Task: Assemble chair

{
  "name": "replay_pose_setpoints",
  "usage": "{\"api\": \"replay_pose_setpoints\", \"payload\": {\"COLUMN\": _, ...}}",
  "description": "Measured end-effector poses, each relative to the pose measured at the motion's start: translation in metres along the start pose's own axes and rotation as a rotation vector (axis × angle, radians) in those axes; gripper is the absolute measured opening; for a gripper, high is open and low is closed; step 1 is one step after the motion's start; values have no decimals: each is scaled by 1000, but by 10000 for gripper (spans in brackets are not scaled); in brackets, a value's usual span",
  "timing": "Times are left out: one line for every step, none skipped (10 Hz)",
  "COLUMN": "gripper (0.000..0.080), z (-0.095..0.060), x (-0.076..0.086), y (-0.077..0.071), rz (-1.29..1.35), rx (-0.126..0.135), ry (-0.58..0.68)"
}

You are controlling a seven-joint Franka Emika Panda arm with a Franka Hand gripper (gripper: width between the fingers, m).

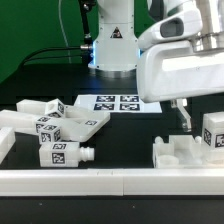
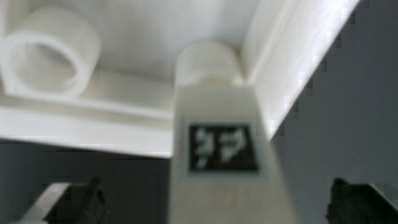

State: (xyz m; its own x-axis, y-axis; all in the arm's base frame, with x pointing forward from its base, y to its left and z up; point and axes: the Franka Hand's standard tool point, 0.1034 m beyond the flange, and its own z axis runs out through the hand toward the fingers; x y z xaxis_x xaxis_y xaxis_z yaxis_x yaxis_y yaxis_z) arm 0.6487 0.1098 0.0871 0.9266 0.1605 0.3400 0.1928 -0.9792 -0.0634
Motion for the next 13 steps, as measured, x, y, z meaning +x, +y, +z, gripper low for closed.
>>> {"api": "replay_pose_setpoints", "payload": {"gripper": 645, "z": -1, "x": 1, "y": -6, "rz": 49, "rx": 21, "ry": -120}}
{"api": "replay_pose_setpoints", "payload": {"gripper": 645, "z": 0, "x": 6, "y": -6, "rz": 63, "rx": 31, "ry": -189}}
{"api": "replay_pose_setpoints", "payload": {"gripper": 649, "z": 2, "x": 2, "y": -7, "rz": 66, "rx": 42, "ry": -267}}
{"api": "replay_pose_setpoints", "payload": {"gripper": 649, "z": 2, "x": 0, "y": -9, "rz": 65, "rx": 56, "ry": -337}}
{"api": "replay_pose_setpoints", "payload": {"gripper": 649, "z": 3, "x": 4, "y": -9, "rz": 65, "rx": 57, "ry": -333}}
{"api": "replay_pose_setpoints", "payload": {"gripper": 649, "z": 3, "x": 3, "y": -9, "rz": 73, "rx": 56, "ry": -333}}
{"api": "replay_pose_setpoints", "payload": {"gripper": 495, "z": 3, "x": 3, "y": -9, "rz": 85, "rx": 54, "ry": -333}}
{"api": "replay_pose_setpoints", "payload": {"gripper": 341, "z": 3, "x": 3, "y": -9, "rz": 86, "rx": 54, "ry": -333}}
{"api": "replay_pose_setpoints", "payload": {"gripper": 297, "z": 3, "x": 3, "y": -7, "rz": 170, "rx": 38, "ry": -335}}
{"api": "replay_pose_setpoints", "payload": {"gripper": 297, "z": 3, "x": 3, "y": -6, "rz": 243, "rx": 24, "ry": -337}}
{"api": "replay_pose_setpoints", "payload": {"gripper": 297, "z": 4, "x": 4, "y": -6, "rz": 317, "rx": 11, "ry": -330}}
{"api": "replay_pose_setpoints", "payload": {"gripper": 297, "z": 4, "x": 3, "y": -5, "rz": 442, "rx": -9, "ry": -300}}
{"api": "replay_pose_setpoints", "payload": {"gripper": 297, "z": 3, "x": 2, "y": -5, "rz": 630, "rx": -32, "ry": -260}}
